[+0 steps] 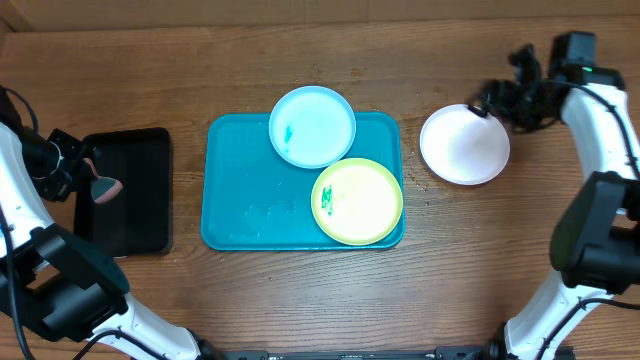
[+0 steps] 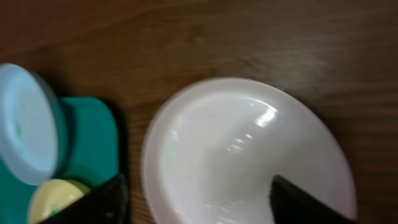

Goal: Clean dirty plates on tray and stack at the side
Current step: 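Move the right gripper to the light-blue plate and grip its rim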

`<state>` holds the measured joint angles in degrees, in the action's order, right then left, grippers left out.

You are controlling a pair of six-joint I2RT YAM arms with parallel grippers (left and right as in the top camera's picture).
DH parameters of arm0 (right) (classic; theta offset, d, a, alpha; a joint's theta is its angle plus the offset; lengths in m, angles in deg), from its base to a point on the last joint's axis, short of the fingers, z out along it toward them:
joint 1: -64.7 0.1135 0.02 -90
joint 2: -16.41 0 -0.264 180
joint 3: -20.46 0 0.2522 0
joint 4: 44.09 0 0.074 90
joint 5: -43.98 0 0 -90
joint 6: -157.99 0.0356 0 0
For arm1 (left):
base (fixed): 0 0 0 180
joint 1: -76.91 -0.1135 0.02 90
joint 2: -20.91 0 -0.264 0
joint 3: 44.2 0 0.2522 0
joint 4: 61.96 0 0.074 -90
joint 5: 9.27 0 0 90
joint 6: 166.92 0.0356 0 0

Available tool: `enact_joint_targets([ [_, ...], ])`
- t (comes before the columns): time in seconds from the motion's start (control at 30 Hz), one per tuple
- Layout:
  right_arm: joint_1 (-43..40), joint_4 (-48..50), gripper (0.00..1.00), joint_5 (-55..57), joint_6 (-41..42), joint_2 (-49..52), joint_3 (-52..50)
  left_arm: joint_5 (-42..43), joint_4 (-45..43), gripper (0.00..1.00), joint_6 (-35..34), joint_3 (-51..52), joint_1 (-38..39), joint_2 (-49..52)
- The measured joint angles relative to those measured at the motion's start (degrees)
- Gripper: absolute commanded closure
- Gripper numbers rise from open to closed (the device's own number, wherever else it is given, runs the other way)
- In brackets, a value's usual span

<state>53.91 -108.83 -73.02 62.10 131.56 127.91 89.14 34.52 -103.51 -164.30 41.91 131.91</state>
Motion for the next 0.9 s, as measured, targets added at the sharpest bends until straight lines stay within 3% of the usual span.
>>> enact_joint_targets([
  [0.2,13.55,14.25,0.0,-1.01,-0.31,0.0,0.09,0.0,-0.04,0.96,0.9,0.0,2.03,0.0],
  [0.33,25.7,21.03,0.0,9.03,-0.11,0.48,0.11,0.0,-0.07,0.96,1.73,0.0,3.8,0.0],
  [0.5,34.32,23.96,0.0,21.9,0.11,4.15,0.11,-0.02,-0.26,0.96,3.21,0.0,5.64,0.0],
  [0.6,35.5,23.96,0.07,25.2,1.22,6.25,0.11,-0.02,-0.74,0.96,3.26,0.0,6.43,0.0],
  [0.67,35.52,23.93,0.22,25.97,2.19,7.37,0.11,-0.02,-1.36,0.96,3.3,0.0,6.8,0.0],
  [0.9,35.08,23.47,0.29,25.79,5.35,9.62,0.11,-0.04,-1.57,0.96,4.28,0.0,7.19,0.0],
])
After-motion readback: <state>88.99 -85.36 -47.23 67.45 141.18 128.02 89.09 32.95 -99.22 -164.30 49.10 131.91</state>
